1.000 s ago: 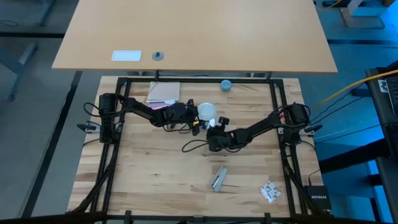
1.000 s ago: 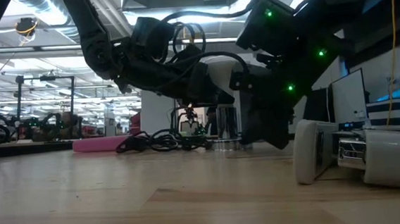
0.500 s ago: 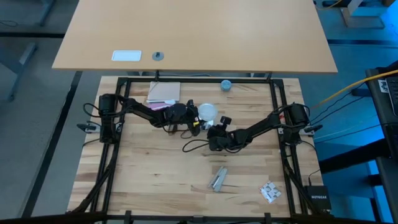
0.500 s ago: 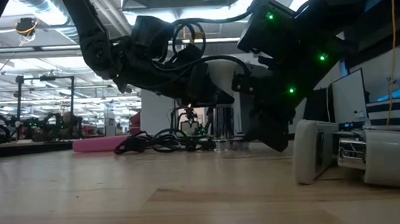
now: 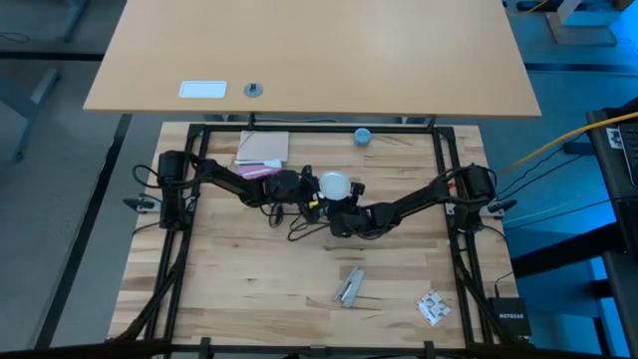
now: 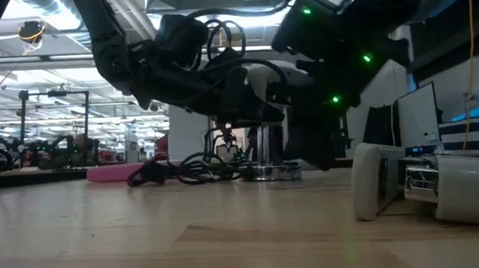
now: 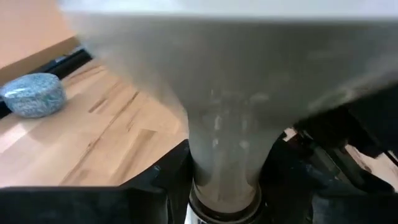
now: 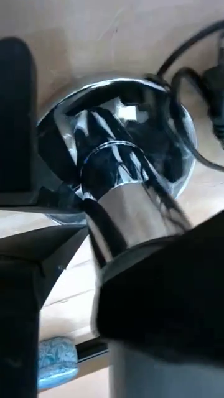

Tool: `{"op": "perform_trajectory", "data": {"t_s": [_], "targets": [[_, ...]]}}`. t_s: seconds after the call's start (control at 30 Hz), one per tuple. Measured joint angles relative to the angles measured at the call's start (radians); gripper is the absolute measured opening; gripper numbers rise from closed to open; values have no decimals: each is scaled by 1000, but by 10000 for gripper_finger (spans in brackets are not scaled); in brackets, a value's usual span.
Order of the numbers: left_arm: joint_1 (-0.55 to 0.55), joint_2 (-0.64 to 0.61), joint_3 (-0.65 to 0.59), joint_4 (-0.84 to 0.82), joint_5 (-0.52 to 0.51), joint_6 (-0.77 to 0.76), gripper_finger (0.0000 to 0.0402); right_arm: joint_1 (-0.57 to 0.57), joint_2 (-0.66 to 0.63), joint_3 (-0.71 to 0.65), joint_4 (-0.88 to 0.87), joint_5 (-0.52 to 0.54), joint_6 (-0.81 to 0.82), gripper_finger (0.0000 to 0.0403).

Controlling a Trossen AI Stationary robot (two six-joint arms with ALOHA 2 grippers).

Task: Screw lightbulb
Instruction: Insert light bulb into the lamp

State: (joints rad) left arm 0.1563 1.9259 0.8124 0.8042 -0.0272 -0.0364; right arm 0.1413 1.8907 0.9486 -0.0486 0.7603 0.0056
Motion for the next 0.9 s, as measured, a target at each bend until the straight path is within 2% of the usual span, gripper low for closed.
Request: {"op": "perform_trajectory", "data": {"t_s": [0.1,0.3,0.4,0.67,0.9], "targets": [[6,-2,-2,-2,0,-1,155,-2,-1,86,-181,-54,-4,43],[16,2,3,4,-29,3,155,9,-9,279,-690,-159,137,44],[20,2,3,2,-56,4,155,34,-9,334,-831,-170,151,44],[32,2,2,1,-63,5,155,149,-9,411,-1045,-174,234,44],[32,2,1,1,-63,7,155,251,-35,452,-1443,-153,430,44]]}}
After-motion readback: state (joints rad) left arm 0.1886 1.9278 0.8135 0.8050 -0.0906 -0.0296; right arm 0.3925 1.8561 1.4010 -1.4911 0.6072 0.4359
